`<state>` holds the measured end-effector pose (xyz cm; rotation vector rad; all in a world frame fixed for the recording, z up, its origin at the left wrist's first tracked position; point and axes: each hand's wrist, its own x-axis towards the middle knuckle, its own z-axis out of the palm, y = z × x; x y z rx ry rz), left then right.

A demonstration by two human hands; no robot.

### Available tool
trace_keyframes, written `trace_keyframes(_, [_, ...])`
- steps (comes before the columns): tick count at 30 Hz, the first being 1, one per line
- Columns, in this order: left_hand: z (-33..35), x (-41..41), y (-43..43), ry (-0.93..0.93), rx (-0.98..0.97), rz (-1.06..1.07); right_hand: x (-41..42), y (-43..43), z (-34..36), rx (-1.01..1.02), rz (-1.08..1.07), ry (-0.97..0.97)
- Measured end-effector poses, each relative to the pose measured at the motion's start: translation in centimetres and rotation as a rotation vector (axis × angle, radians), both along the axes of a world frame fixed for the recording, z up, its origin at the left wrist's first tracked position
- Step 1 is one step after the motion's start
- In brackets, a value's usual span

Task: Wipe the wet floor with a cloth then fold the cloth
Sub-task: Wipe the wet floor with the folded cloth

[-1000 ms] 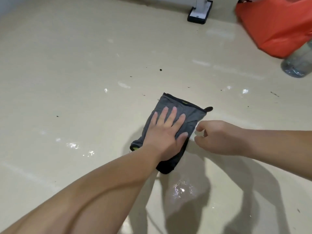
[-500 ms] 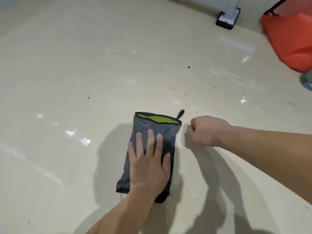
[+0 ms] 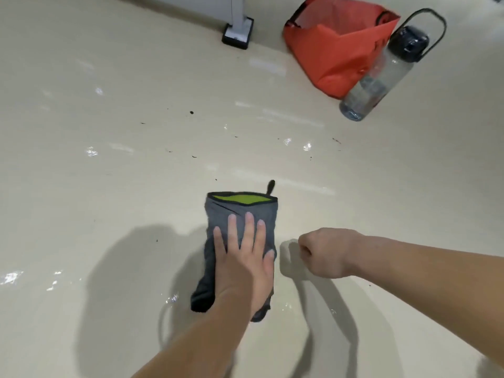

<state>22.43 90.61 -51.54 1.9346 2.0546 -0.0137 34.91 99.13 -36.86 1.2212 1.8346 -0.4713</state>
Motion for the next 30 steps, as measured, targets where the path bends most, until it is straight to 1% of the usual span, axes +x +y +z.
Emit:
trace_keyframes(2, [0.0, 2.8, -3.1, -0.018, 0.011, -0.206, 1.2, -0.9, 0.4, -0.048, 0.018, -0.052])
trace_keyframes(4, [-0.3, 3.8, -4.8, -0.025, 0.008, -0.347, 2.3, -1.6, 0.4, -0.053, 0.01, -0.056])
trace_keyframes(7, [-0.2, 3.0, -5.8, -0.07, 0.098, -0.41, 4.3, -2.1, -0.1, -0.074, 0.019, -0.041])
trace_keyframes(8, [-0.2, 2.4, -6.1, -0.066, 0.098, -0.434, 5.1, -2.3, -0.2, -0.081, 0.016, -0.027])
trace_keyframes(12, [-0.1, 0.3, -7.0, 0.073, 0.045, -0.533, 8.9, -3.1, -0.2, -0.064, 0.037, 0.061])
trace_keyframes(14, [-0.1, 0.7, -7.1, 0.079, 0.032, -0.529, 10.8, -3.1, 0.3, -0.066, 0.029, 0.109])
trace_keyframes(16, [-0.1, 0.9, -6.7, 0.063, 0.016, -0.491, 12.3, -2.8, 0.4, -0.039, 0.005, 0.213])
trace_keyframes(20, [0.0, 1.5, -5.9, 0.124, -0.011, -0.492, 16.5, -1.7, 0.0, 0.047, -0.054, 0.41])
trace_keyframes(24, [0.0, 3.5, -5.1, 0.164, -0.028, -0.405, 20.8, -0.9, -2.1, 0.127, -0.077, 0.497])
trace_keyframes(26, [0.1, 4.7, -3.9, 0.178, -0.034, -0.356, 22.4, -0.6, -4.0, 0.158, -0.165, 0.564])
trace_keyframes(30, [-0.2, 8.5, -0.1, 0.206, -0.077, -0.291, 25.7, -0.5, -7.8, 0.196, -0.445, 0.713])
